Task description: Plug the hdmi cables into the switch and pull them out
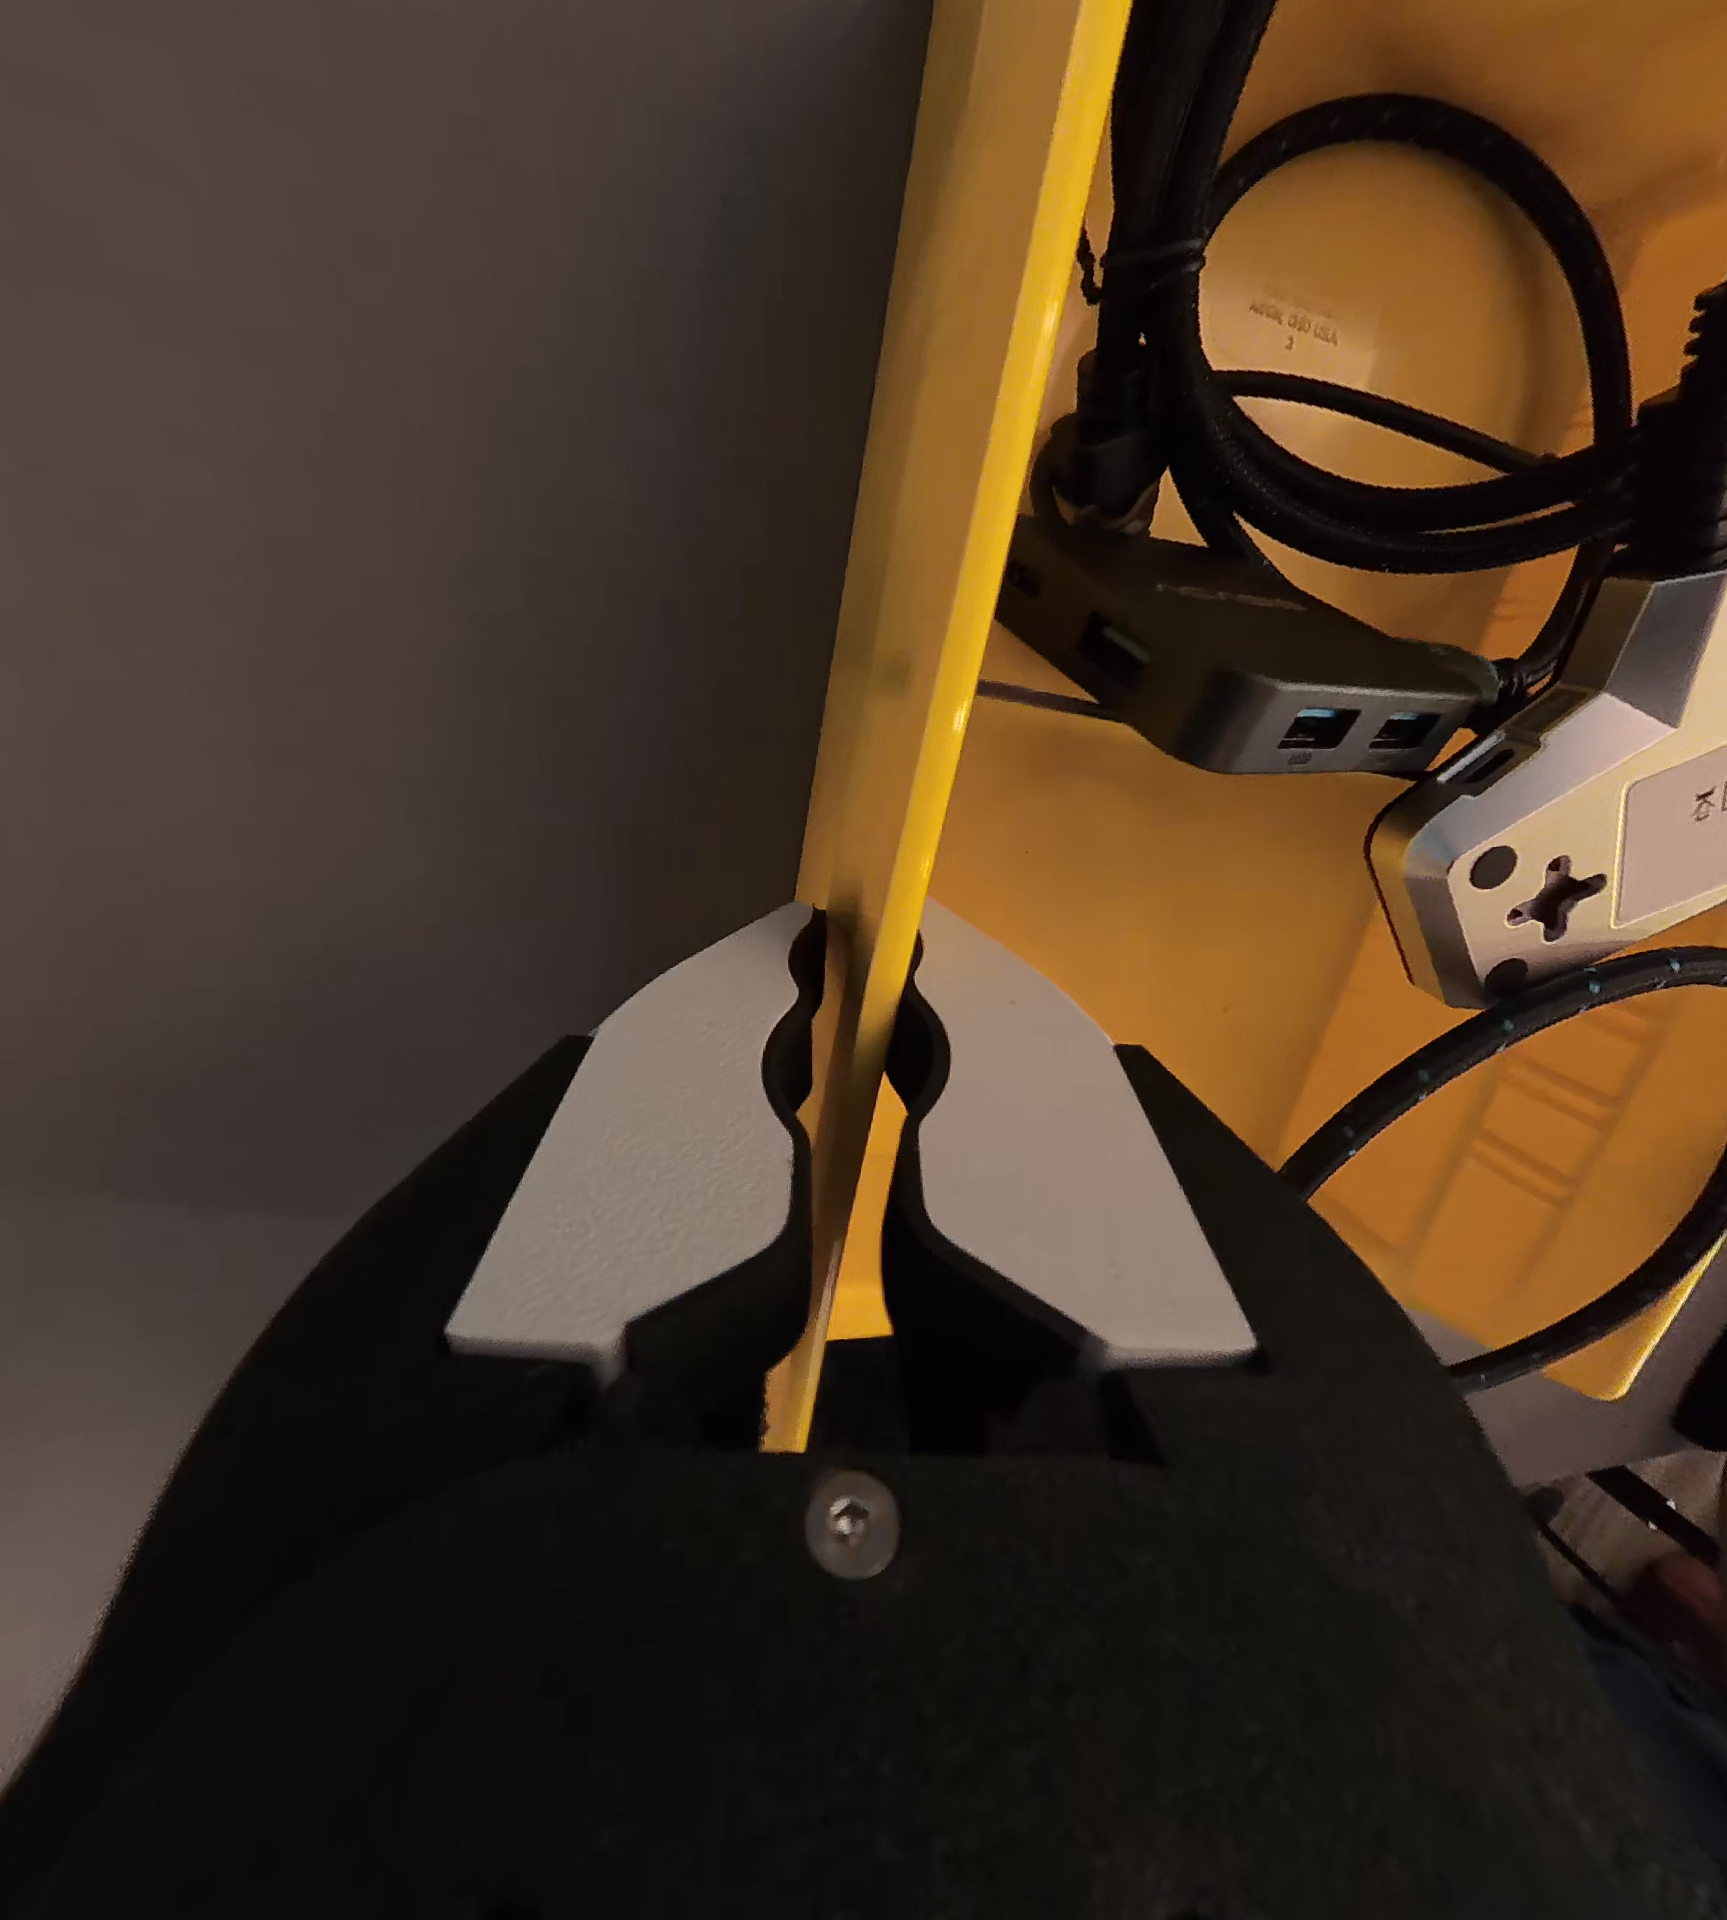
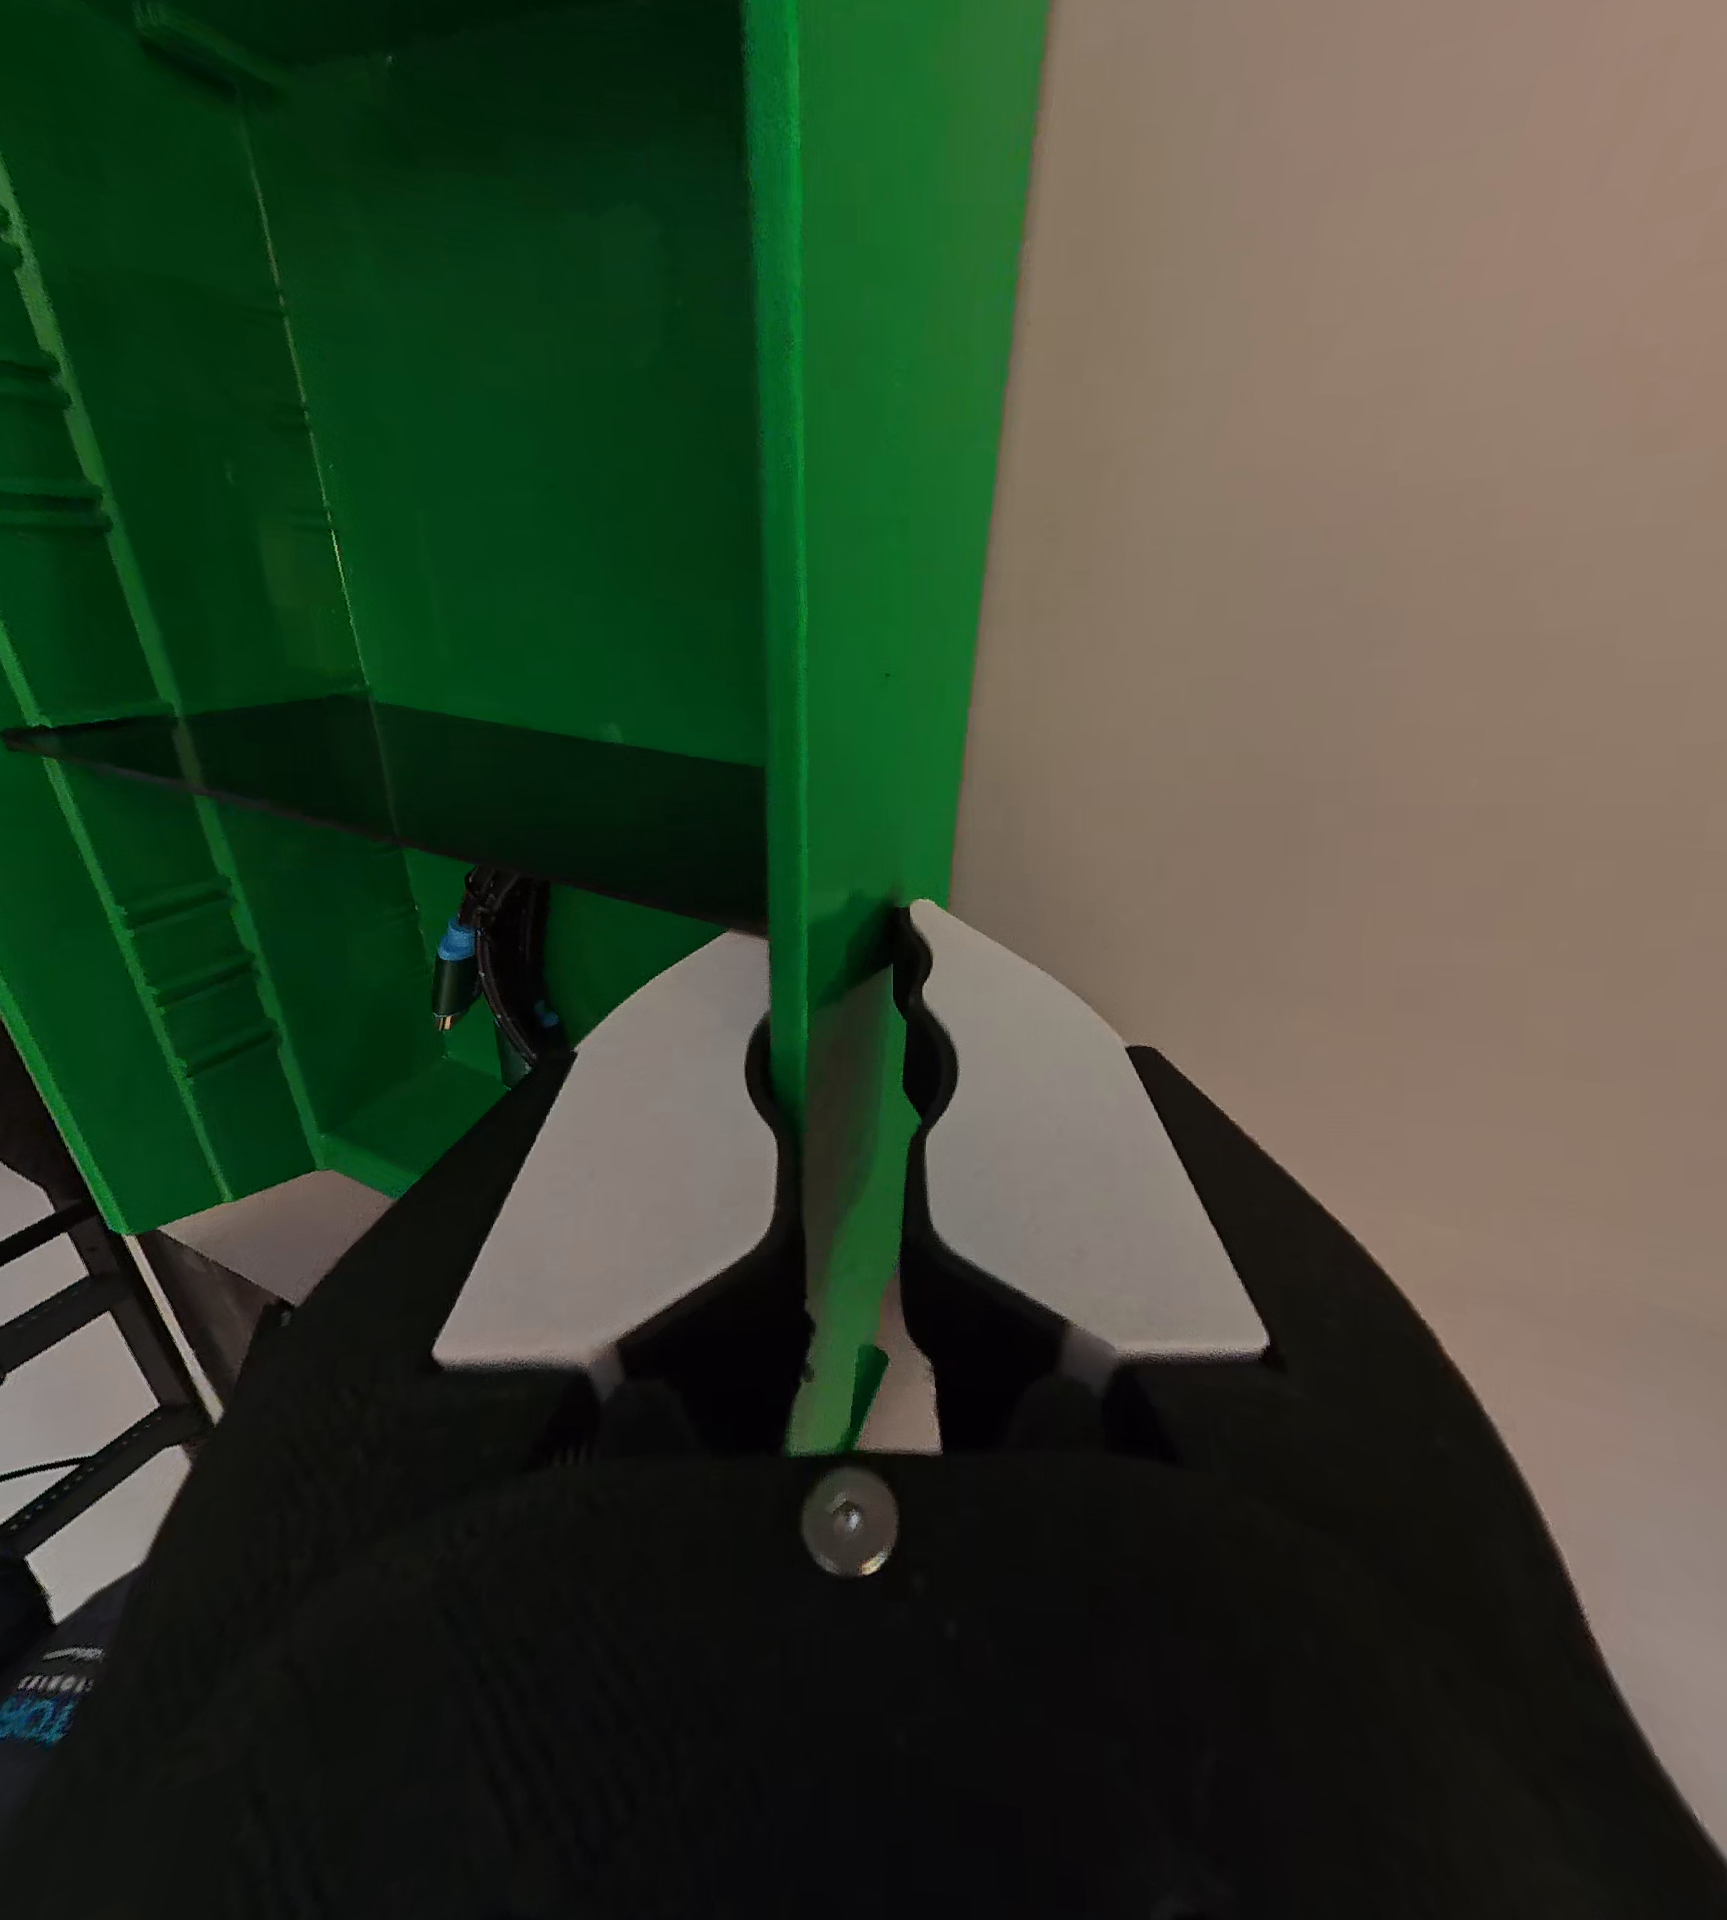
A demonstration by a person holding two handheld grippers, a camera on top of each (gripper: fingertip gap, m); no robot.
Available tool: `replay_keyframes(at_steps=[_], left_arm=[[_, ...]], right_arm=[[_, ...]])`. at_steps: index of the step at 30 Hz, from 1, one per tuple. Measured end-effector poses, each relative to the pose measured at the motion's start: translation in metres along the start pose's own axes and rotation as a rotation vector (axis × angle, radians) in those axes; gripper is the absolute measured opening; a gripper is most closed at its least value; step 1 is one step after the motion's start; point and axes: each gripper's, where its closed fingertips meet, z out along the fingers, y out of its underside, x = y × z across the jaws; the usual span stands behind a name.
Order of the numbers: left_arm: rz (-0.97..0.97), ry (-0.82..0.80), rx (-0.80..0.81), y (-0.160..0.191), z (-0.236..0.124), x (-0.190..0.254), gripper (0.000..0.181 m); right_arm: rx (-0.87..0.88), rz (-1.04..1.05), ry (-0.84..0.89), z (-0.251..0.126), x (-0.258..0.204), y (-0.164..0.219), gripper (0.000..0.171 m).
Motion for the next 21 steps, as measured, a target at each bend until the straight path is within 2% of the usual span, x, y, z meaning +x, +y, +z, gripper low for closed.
replay_keyframes(at_steps=[9, 15, 21], left_arm=[[-0.069, -0.028, 0.042, -0.005, -0.008, -0.031, 0.009], [-0.071, -0.02, 0.077, -0.004, -0.009, -0.034, 0.009], [-0.064, 0.071, 0.195, -0.01, -0.023, -0.03, 0.009]], right_arm=[[0.005, -0.022, 0.005, -0.003, 0.007, 0.0, 0.015], [0.015, -0.013, -0.001, -0.005, 0.011, 0.0, 0.017], [0.05, 0.006, -0.036, -0.01, 0.011, -0.001, 0.027]])
